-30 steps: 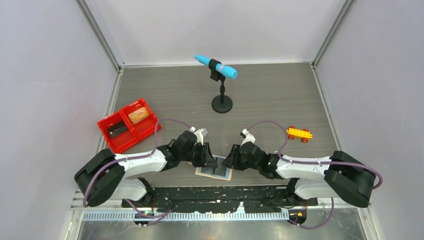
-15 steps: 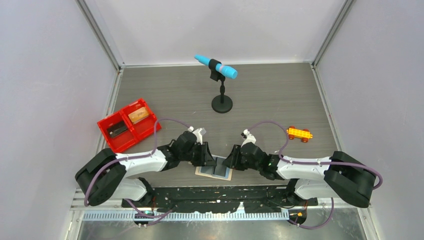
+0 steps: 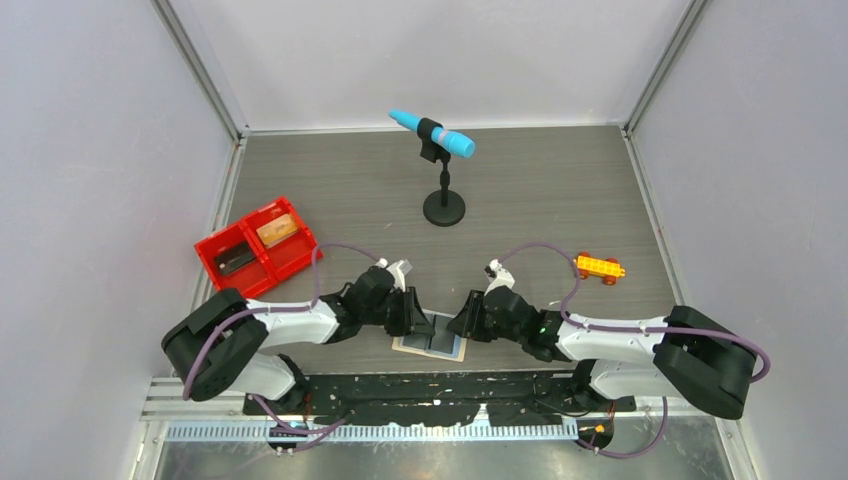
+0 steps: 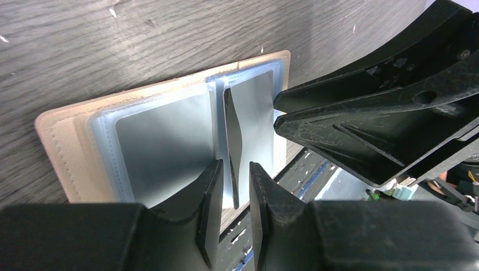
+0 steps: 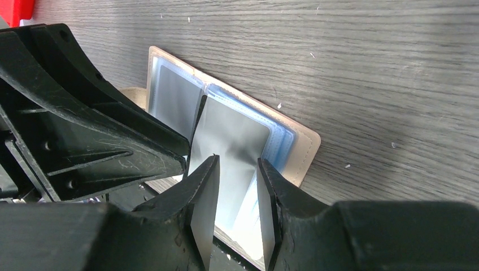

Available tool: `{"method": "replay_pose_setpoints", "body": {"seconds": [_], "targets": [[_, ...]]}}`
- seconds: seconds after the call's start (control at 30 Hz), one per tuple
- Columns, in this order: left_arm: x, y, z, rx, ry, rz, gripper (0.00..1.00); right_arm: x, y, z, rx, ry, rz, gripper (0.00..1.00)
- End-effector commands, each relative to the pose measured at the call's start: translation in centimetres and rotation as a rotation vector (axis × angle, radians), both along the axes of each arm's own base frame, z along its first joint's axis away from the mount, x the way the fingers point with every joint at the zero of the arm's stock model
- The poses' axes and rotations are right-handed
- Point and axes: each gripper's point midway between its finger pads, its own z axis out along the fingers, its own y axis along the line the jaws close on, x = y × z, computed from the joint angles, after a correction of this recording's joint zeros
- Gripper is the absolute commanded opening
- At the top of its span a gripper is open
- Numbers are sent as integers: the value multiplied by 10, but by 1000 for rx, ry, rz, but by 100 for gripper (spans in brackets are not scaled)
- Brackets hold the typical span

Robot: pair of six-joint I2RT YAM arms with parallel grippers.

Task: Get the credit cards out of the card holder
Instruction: Remove the credit card from the card holder.

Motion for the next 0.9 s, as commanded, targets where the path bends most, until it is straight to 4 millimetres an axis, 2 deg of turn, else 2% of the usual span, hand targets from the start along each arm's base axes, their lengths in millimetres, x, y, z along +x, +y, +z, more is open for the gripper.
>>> {"method": "replay_pose_setpoints", "body": {"seconds": [0.0, 0.2, 0.37, 0.53, 0.73, 0.87], "targets": [[-1, -12, 10, -86, 7, -10, 25, 1, -6, -3, -24, -16, -15, 38], [-3, -17, 9, -118, 33, -12, 22, 1, -7, -3, -23, -19, -15, 38], [-1, -17, 9, -123, 38, -2, 14, 1, -8, -1, -24, -24, -19, 38], [1, -15, 14, -167, 39, 22, 18, 1, -9, -1, -23, -26, -20, 38], [-1, -18, 19, -223, 48, 17, 19, 1, -10, -2, -26, -27, -21, 38], [-1, -24, 24, -290, 62, 15, 11, 1, -10, -3, -27, -25, -20, 38]]}}
